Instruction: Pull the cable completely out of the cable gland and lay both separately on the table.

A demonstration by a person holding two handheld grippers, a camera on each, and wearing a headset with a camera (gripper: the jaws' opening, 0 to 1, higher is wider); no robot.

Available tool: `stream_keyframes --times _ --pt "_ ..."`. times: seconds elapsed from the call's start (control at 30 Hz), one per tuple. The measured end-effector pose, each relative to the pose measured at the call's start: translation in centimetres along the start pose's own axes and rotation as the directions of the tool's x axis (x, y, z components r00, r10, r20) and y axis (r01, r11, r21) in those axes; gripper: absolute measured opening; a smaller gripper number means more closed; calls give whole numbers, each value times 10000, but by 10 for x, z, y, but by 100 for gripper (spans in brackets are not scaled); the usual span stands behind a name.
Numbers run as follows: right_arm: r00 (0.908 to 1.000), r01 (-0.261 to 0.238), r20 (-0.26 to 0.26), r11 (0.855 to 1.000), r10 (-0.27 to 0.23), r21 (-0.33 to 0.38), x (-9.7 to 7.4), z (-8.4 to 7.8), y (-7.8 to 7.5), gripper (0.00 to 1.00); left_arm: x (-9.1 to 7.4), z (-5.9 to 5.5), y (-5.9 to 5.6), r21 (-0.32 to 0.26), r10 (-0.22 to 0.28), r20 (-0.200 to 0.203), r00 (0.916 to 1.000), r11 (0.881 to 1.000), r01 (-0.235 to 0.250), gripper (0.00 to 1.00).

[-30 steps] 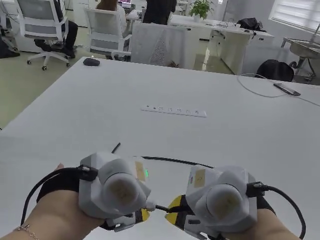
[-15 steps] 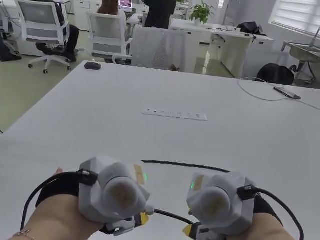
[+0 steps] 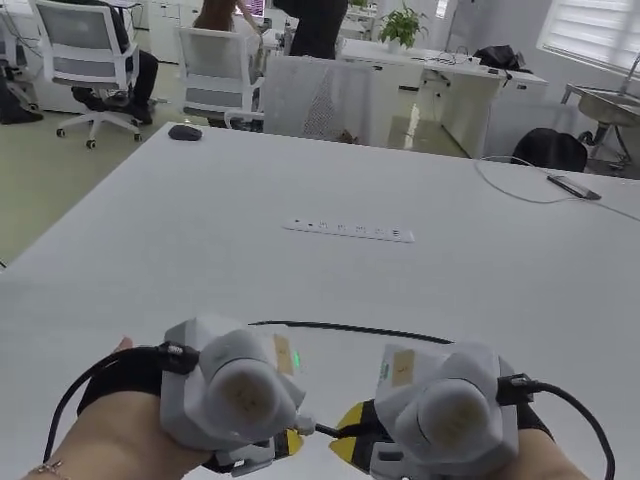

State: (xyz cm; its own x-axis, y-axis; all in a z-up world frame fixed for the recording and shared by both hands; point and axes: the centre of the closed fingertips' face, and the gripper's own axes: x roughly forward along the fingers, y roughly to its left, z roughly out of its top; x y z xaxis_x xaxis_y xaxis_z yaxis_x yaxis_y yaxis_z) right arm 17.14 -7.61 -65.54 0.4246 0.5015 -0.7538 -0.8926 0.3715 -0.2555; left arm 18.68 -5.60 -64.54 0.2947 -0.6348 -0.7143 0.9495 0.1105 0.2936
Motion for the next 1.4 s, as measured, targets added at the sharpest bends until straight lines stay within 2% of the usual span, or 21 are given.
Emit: stream_keyframes --times 0.1,0.17,0.23,0.33,0.43,0.47,0.57,0.6,0.7,0.8,0.9,0.97,1.0,1.07,1.13,1.23,1.4 --pt "9972 271 -693 9996 -268 35 1 -14 -6 4 -1 -2 3 -106 86 -36 10000 9999 -87 17" --pt "9902 495 -1316 9987 -471 151 0 -27 -11 4 -1 -3 4 -142 156 -62 9999 9998 -157 17" --pt "9813 660 -1827 9974 -598 281 -1 -38 -14 4 -2 -3 5 -192 194 -72 9998 9996 -195 17" --pt "9628 783 -2625 9960 -646 422 -2 -54 -16 4 -1 -4 5 -194 199 -88 9998 9996 -200 17" --pt "9641 560 -2629 9962 -365 671 0 -56 -12 7 -1 -3 4 -171 132 -98 9999 9998 -134 17" --pt "9665 539 -2541 9964 -356 654 1 -54 -11 13 -1 -3 3 -136 128 -96 9999 9998 -129 17" --pt "9903 119 -1392 9985 -42 540 5 -29 -3 26 0 -2 2 -134 82 -22 10000 9999 -82 17" --pt "9935 49 -1140 9991 -1 418 5 -22 -2 28 0 -2 3 -113 84 -19 10000 9999 -85 17" --pt "9990 -205 -404 9998 208 82 4 -5 4 28 0 1 0 9 -44 88 10000 10000 44 17" --pt "9994 -262 -235 9996 259 -129 3 -1 7 24 0 5 -4 108 -165 210 9996 9998 163 17" --pt "9989 -264 -386 9996 258 -131 4 -5 5 16 0 6 -5 189 -196 239 9995 9996 191 17" --pt "9977 -84 -681 9997 67 -248 3 -11 1 7 0 6 -5 171 -217 272 9994 9996 213 17" --pt "9980 -105 -626 9997 92 -219 3 -10 1 5 0 6 -5 164 -217 287 9994 9996 212 17" --pt "9985 -105 -536 9999 102 -47 3 -10 1 3 0 7 -3 137 -156 320 9994 9998 152 17" --pt "9971 34 -766 10000 -36 -33 3 -15 -2 3 -1 5 -2 72 -79 243 9997 9999 78 17" --pt "9854 425 -1661 9989 -384 208 1 -34 -10 3 -1 2 1 -27 30 167 9999 10000 -29 17" --pt "9640 888 -2570 9936 -682 694 -3 -56 -19 3 -1 1 3 -98 150 121 9998 9998 -149 17"
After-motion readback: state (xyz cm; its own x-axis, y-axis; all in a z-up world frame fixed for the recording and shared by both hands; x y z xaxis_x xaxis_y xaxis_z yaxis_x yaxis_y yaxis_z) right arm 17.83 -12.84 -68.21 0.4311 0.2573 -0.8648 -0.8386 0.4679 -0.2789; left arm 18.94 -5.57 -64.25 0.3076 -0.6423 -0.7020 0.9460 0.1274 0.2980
